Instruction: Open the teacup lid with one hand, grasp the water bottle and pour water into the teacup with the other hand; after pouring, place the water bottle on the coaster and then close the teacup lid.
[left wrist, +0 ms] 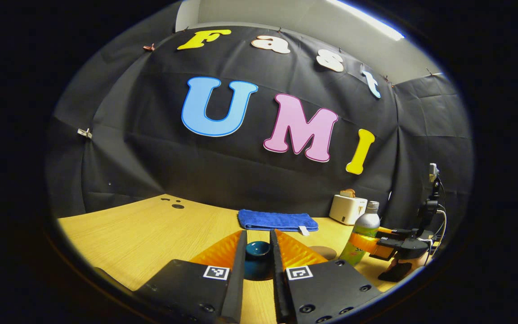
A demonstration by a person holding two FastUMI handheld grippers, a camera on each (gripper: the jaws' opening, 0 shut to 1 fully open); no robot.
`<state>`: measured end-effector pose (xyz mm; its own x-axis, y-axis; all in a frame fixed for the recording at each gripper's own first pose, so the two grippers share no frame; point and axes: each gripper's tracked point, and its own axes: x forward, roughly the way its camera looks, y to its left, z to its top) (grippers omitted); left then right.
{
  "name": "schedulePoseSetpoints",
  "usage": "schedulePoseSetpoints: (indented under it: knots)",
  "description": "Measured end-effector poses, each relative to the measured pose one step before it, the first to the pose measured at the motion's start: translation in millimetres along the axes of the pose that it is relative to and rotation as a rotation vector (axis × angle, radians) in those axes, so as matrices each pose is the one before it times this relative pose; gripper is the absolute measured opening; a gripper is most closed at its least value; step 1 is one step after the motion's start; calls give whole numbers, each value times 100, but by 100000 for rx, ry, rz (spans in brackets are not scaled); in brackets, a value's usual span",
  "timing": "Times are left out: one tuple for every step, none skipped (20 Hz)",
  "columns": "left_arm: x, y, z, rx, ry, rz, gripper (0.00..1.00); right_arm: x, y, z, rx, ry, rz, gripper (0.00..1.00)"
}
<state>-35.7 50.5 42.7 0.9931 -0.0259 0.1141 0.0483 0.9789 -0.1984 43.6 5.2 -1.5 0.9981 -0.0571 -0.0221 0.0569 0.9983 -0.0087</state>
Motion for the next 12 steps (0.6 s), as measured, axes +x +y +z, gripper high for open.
schedulePoseSetpoints:
  knots:
    - [-118,533,219,903,61,675,32,-166,162,265,-2089,1359,79,77]
    - [-67,541,-66,847,66,1026,32,-93,-88,671,-3370,288,-784,77]
    - [-49,424,43,673,191,733,32,-51,-189,1063,-4775,-663,-1903,77]
    - [-41,352,-27,121,238,491,31,-20,-225,1084,-6400,-585,-1967,77]
    - [-75,194,141,-423,47,-211,31,135,-72,1009,-7489,-406,-1716,77]
    - [-45,143,79,-887,-249,-178,32,256,-48,1053,-7938,-976,-1338,77]
    - [-56,258,140,-611,34,56,32,353,-65,935,-7943,-647,-1493,77]
    - [-32,442,-51,-84,307,401,32,567,206,711,-7659,10,-408,77]
    - [-117,504,124,233,89,961,32,547,361,581,-6984,-225,667,78]
    - [-51,473,39,63,-116,757,32,602,508,366,-6604,-86,1143,78]
    - [-170,465,199,-485,-194,485,32,652,550,280,-6444,369,1244,77]
    - [-51,340,220,-984,-408,339,32,584,763,161,-6561,541,1583,77]
